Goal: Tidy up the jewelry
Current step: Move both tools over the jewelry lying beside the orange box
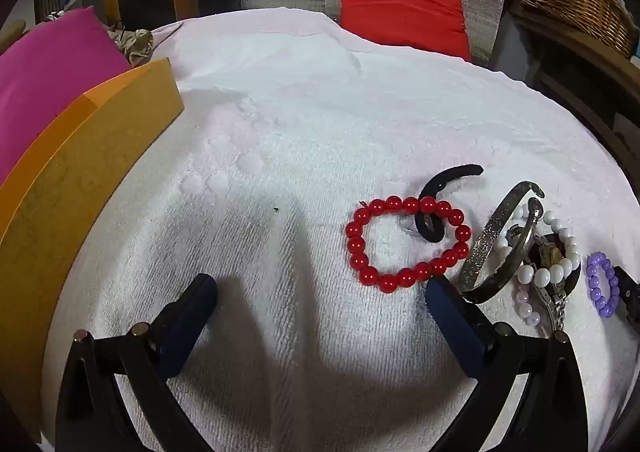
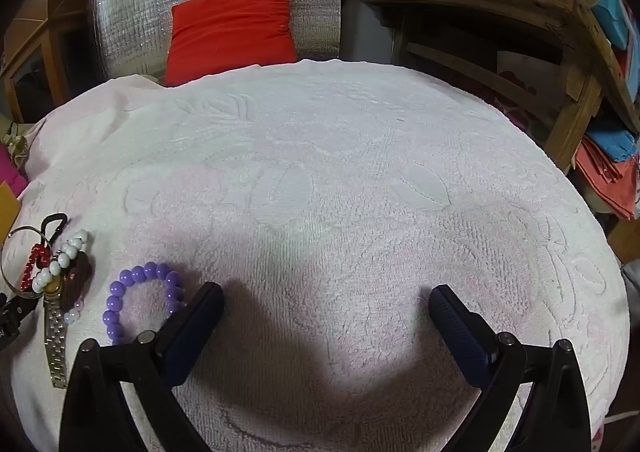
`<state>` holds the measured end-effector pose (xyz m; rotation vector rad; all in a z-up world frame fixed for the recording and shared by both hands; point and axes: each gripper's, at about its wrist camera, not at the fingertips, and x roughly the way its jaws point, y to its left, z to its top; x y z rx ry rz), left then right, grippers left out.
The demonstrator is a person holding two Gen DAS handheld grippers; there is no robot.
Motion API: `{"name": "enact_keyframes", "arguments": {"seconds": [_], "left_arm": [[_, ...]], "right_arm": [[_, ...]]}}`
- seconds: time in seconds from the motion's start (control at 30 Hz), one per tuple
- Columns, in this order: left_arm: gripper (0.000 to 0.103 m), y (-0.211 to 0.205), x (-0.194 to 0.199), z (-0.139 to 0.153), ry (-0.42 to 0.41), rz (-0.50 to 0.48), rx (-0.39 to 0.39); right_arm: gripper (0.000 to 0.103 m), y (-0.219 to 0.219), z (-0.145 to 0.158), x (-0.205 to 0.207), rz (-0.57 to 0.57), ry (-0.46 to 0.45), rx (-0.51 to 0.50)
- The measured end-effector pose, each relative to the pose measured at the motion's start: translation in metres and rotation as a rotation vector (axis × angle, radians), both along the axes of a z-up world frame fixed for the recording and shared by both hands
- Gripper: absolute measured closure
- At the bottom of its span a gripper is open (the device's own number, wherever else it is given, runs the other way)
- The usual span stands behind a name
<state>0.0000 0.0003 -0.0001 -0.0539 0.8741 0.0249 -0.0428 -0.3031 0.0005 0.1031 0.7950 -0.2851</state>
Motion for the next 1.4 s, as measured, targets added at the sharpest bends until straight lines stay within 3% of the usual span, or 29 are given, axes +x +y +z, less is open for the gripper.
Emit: {"name": "enact_keyframes", "arguments": {"seconds": [0.03, 0.3, 0.37, 0.47, 0.53, 0.67, 0.7, 0.83, 0.93, 1.07, 1.23, 1.4], "left_arm": [[0.000, -0.001, 0.000, 0.000, 0.000, 0.000, 0.028], [0.000, -0.004, -0.002, 0.001, 0.000, 0.034, 0.025], [0.000, -0.007, -0.008, 0.005, 0.049, 0.012, 0.041], [0.000, 0.001, -0.017, 0.015, 0.137, -0.048, -0.015], [0.000, 0.009, -0.045, 0.032, 0.093, -0.084, -0.042], [0.000, 0.016, -0.116, 0.085, -0.085, -0.057, 0.102], [0.000, 0.014, -0.139, 0.101, -0.127, -0.066, 0.157], [0.000, 0.024, -0.190, 0.152, -0.219, -0.063, 0.227], [0.000, 0.032, -0.217, 0.184, -0.247, -0.053, 0.217], [0.000, 0.046, -0.248, 0.209, -0.290, -0.024, 0.187], [0.000, 0.049, -0.264, 0.226, -0.330, 0.010, 0.199], [0.000, 0.057, -0.269, 0.237, -0.356, 0.037, 0.202]], "right_arm": [[0.000, 0.000, 0.000, 0.000, 0.000, 0.002, -0.001], [0.000, 0.000, 0.000, 0.000, -0.001, -0.001, -0.001], [0.000, 0.003, -0.001, 0.001, -0.006, 0.007, -0.020], [0.000, 0.004, 0.004, -0.007, -0.085, 0.073, 0.058], [0.000, 0.014, 0.006, -0.012, -0.056, 0.113, 0.044], [0.000, 0.031, 0.019, -0.048, 0.047, 0.295, 0.128], [0.000, 0.036, 0.028, -0.063, 0.070, 0.280, 0.148], [0.000, 0.058, 0.089, -0.136, 0.116, 0.091, 0.153], [0.000, 0.081, 0.140, -0.185, 0.152, -0.055, 0.113], [0.000, 0.107, 0.190, -0.217, 0.183, -0.167, 0.048], [0.000, 0.126, 0.225, -0.255, 0.221, -0.269, 0.004], [0.000, 0.137, 0.227, -0.256, 0.236, -0.279, -0.017]]}}
